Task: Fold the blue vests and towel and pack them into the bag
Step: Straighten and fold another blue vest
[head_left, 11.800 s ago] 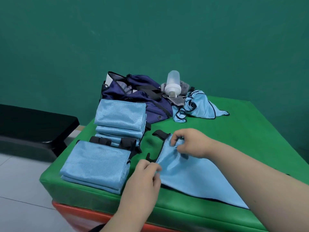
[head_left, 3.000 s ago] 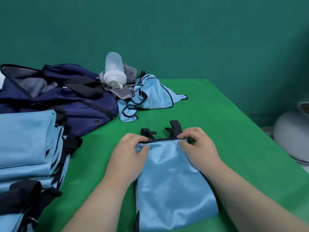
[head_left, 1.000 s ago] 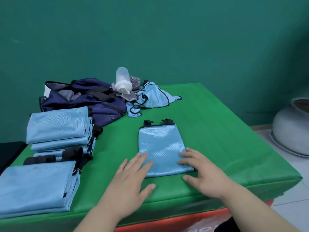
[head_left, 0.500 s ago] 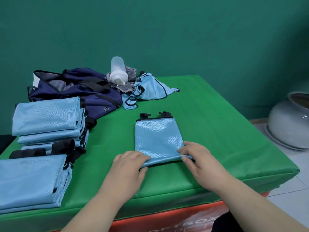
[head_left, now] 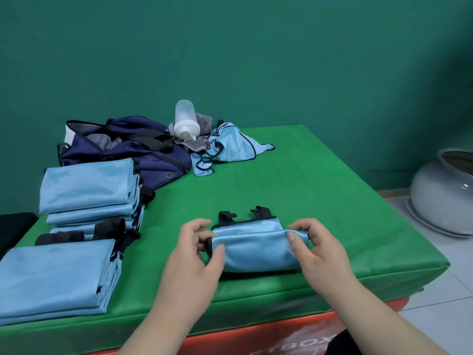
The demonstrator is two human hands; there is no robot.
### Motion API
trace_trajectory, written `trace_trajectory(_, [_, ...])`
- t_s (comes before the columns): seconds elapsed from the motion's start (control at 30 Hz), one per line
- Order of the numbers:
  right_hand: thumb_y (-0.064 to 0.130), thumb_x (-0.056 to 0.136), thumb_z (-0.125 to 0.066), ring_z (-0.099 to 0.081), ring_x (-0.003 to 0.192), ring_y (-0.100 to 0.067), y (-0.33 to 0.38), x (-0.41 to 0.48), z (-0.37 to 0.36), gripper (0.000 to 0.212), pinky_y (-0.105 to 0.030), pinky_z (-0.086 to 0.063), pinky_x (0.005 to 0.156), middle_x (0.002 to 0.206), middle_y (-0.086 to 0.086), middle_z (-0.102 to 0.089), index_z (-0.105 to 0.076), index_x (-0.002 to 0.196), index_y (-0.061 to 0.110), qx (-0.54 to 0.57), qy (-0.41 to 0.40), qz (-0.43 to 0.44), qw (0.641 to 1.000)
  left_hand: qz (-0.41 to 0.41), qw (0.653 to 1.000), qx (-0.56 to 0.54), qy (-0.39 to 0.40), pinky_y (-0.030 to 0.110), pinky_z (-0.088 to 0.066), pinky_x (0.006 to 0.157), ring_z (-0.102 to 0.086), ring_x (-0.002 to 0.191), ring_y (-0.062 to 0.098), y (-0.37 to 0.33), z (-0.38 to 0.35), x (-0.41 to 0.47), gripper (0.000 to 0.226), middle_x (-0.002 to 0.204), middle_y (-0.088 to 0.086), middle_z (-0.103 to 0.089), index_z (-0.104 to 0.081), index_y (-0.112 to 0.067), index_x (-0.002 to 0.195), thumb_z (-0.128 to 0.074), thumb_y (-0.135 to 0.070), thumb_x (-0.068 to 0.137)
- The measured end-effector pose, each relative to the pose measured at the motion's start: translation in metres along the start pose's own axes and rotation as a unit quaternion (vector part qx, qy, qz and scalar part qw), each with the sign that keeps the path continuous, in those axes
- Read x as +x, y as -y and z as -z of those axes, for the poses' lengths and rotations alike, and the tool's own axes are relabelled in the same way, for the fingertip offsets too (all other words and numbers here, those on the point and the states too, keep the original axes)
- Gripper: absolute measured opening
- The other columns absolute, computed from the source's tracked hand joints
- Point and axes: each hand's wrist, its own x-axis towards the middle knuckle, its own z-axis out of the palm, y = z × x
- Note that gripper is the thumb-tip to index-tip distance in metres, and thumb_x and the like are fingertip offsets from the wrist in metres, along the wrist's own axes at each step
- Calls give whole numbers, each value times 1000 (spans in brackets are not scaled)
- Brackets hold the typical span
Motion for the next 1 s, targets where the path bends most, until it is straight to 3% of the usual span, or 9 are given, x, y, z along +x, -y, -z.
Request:
trace_trajectory(0.1, [32, 93, -67, -52, 61, -15, 2, 13, -9, 13, -25, -42, 62, 76, 4, -62, -55, 92, 38, -14, 7, -36, 999, 31, 999, -4, -6, 23, -43, 69, -59, 84, -3, 3, -6, 16, 44, 100, -23, -61, -40, -50, 108, -67, -21, 90])
trace_trajectory(0.2, [36, 94, -65, -49, 62, -9, -2, 28, -18, 11, -21, -39, 57, 73, 5, -56, -56, 101, 36, -41, 30, -66, 997, 55, 998, 17, 2, 22, -41, 61, -57, 71, 2, 11, -13, 30, 41, 106, -25, -58, -40, -43, 120, -64, -24, 93])
trace_trajectory(0.3, [39, 94, -64, -46, 56, -8, -10, 42, -25, 15, -24, -36, 53, 66, 5, -51, -58, 108, 35, -73, 42, -82, 993, 52, 998, 43, 7, 22, -42, 63, -55, 71, 7, 20, -17, 39, 41, 108, -27, -56, -41, -43, 123, -64, -26, 94])
trace_trajectory(0.47, [40, 93, -64, -48, 64, -14, -14, 59, -38, 25, -35, -39, 58, 69, 6, -49, -59, 115, 30, -136, 60, -77, 986, 45, 993, 109, 28, 26, -44, 74, -48, 80, 3, 35, -23, 53, 39, 115, -23, -51, -46, -37, 131, -60, -28, 96])
trace_trajectory(0.6, [43, 93, -63, -52, 78, -14, -15, 64, -43, 27, -31, -39, 66, 78, 12, -51, -61, 117, 31, -172, 64, -70, 981, 39, 989, 136, 41, 29, -47, 76, -51, 84, 6, 35, -22, 55, 35, 114, -23, -46, -45, -39, 130, -56, -33, 97])
trace_trajectory(0.7, [40, 91, -67, -50, 76, -9, -16, 66, -47, 28, -29, -38, 67, 79, 13, -49, -63, 116, 29, -150, 56, -82, 984, 29, 981, 190, 38, 35, -48, 88, -51, 98, 10, 39, -19, 58, 36, 115, -21, -45, -47, -37, 130, -57, -40, 95])
trace_trajectory(0.77, [39, 90, -70, -50, 76, -6, -17, 68, -48, 28, -29, -38, 68, 81, 12, -49, -65, 115, 27, -148, 52, -83, 984, -8, 973, 229, 20, 34, -43, 97, -44, 110, 9, 40, -16, 59, 35, 119, -18, -46, -54, -34, 128, -54, -44, 94])
trace_trajectory(0.87, [38, 89, -71, -49, 78, -3, -19, 69, -48, 28, -29, -41, 74, 86, 17, -48, -67, 113, 25, -162, 51, -70, 983, -145, 960, 241, 8, 34, -33, 100, -45, 117, 14, 33, -18, 55, 30, 121, -10, -54, -65, -28, 114, -50, -44, 93])
trace_trajectory(1.0, [39, 89, -70, -58, 95, -15, -15, 67, -45, 24, -36, -49, 87, 100, 11, -60, -71, 106, 22, -188, 17, -13, 982, -221, 922, 298, 110, 38, -26, 108, -53, 127, 15, 40, -36, 48, 34, 132, -10, -60, -63, -33, 117, -43, -43, 91])
